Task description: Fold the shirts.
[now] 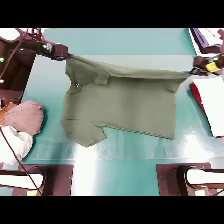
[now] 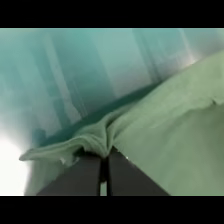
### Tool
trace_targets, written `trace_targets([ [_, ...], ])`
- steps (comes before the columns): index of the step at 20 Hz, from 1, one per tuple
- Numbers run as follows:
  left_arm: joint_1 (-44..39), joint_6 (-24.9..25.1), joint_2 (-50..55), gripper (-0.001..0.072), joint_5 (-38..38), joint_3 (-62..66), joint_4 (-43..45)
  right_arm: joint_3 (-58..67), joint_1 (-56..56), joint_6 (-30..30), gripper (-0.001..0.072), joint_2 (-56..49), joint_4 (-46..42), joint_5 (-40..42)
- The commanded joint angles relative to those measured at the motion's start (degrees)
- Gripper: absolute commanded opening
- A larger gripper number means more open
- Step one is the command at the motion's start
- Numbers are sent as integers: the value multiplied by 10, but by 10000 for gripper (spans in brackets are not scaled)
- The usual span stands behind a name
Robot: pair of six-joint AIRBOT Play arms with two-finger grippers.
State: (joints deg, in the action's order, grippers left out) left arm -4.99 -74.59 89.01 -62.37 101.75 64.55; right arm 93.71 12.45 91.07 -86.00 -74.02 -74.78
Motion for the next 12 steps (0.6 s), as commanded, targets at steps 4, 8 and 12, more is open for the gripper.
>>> trace_targets([
  [4,0,16,49,26,108,0,107,-10,-34,-1,14,-26,-13,137],
  [8,0,49,59,27,23,-8,139,-19,-34,-1,13,-23,-21,71],
  [12,0,62,59,26,-81,-35,164,-120,-43,-1,13,2,-37,55],
])
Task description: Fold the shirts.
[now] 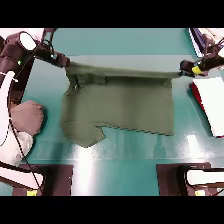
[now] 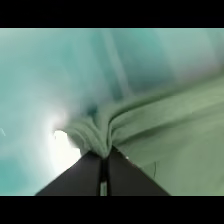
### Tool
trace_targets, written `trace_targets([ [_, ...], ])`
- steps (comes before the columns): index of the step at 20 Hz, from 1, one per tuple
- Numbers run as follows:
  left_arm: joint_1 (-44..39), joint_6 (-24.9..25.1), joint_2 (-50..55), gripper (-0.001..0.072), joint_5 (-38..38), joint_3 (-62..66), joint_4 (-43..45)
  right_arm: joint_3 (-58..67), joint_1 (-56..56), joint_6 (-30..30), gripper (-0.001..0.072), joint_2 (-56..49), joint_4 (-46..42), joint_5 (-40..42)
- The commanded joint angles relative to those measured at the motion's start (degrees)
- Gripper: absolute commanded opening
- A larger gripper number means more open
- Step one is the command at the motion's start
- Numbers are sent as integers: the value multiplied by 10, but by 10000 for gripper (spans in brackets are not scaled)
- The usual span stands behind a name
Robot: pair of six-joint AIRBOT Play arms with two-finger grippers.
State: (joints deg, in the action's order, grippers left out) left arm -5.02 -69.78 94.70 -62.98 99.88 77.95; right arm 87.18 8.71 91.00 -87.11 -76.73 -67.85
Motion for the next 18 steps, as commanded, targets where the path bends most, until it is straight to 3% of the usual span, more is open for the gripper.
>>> trace_targets([
  [1,1,14,2,27,-97,-28,34,-79,-12,0,13,20,-9,-8],
  [7,0,-5,2,28,-129,-102,49,-175,-71,0,18,36,-9,19],
  [8,0,-10,2,86,-132,-101,56,-183,-78,0,19,36,-9,17],
  [9,1,-17,2,348,-137,-101,62,-188,-85,0,24,36,-9,14],
  [10,1,-31,2,513,-144,-101,73,-192,-89,0,112,36,-9,11],
  [11,1,-46,1,502,-150,-101,83,-193,-89,0,290,36,-9,-2],
  [12,6,-58,-3,501,-155,-101,85,-193,-89,0,374,37,-8,-16],
  [15,45,-91,-32,501,-196,-104,77,-193,-78,-13,374,62,-8,-54],
  [18,89,-116,-124,501,-183,-191,24,-193,-54,-21,374,113,-8,-59],
])
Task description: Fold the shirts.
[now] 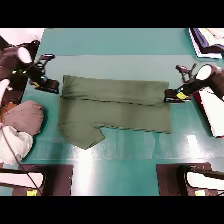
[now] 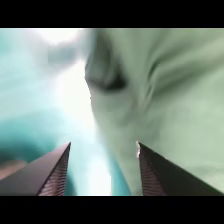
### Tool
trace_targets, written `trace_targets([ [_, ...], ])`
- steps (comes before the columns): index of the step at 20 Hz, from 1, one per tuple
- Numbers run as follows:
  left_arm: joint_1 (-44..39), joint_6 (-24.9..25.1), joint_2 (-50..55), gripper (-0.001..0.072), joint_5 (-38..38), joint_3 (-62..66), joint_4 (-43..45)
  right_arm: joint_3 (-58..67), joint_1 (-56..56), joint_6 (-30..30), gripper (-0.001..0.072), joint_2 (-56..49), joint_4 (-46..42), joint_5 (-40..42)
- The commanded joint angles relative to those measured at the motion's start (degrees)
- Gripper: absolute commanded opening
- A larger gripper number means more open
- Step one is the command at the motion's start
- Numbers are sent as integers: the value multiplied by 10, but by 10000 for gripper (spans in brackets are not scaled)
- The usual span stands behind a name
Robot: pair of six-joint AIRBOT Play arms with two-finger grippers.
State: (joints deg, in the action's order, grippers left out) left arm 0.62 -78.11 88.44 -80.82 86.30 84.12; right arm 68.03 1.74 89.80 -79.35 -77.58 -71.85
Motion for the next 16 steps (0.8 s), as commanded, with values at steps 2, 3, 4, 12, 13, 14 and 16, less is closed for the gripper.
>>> trace_targets([
  [2,40,-61,-147,501,37,-168,-39,-2,36,-9,374,66,6,-17],
  [3,40,-77,-193,501,64,-236,-40,-2,47,-10,374,77,22,-17],
  [4,40,-91,-235,501,90,-300,-53,-2,58,-15,374,86,41,-16],
  [12,40,-104,-397,501,116,-589,-208,-2,81,-24,374,101,76,-15],
  [13,40,-104,-396,501,116,-597,-219,-2,80,-24,374,101,76,-17],
  [14,40,-104,-396,501,116,-602,-228,-2,80,-24,374,101,76,-18],
  [16,40,-104,-396,501,121,-608,-231,-2,80,-24,374,101,76,-18],
])
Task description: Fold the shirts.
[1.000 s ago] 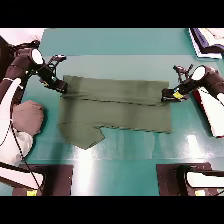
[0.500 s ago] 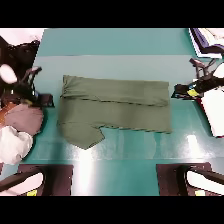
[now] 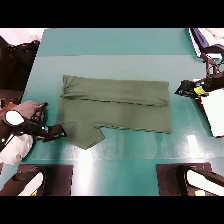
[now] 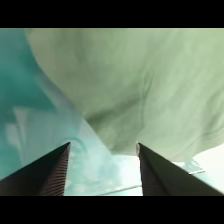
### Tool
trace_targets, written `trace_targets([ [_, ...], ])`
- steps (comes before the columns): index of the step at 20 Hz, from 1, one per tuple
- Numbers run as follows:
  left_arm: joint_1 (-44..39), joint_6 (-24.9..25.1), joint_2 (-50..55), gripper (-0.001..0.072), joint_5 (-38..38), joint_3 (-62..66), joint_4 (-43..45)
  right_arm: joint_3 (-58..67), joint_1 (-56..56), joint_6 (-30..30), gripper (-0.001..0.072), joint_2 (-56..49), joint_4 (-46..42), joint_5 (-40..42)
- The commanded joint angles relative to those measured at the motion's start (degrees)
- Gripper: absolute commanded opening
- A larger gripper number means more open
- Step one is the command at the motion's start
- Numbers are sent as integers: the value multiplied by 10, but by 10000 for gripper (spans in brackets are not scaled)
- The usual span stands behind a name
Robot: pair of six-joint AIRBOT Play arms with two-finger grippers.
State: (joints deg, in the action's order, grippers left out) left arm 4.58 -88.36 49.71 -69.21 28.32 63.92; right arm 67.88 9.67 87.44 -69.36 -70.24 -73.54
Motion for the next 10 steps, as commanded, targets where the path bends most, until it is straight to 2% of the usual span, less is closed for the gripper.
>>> trace_targets([
  [1,0,-2,-9,501,14,-33,-29,0,1,-1,374,1,2,-1],
  [6,0,-2,-7,500,71,-42,-30,0,1,-1,374,1,3,-4],
  [10,0,-2,-7,500,86,-42,-30,0,1,0,374,1,3,-7],
])
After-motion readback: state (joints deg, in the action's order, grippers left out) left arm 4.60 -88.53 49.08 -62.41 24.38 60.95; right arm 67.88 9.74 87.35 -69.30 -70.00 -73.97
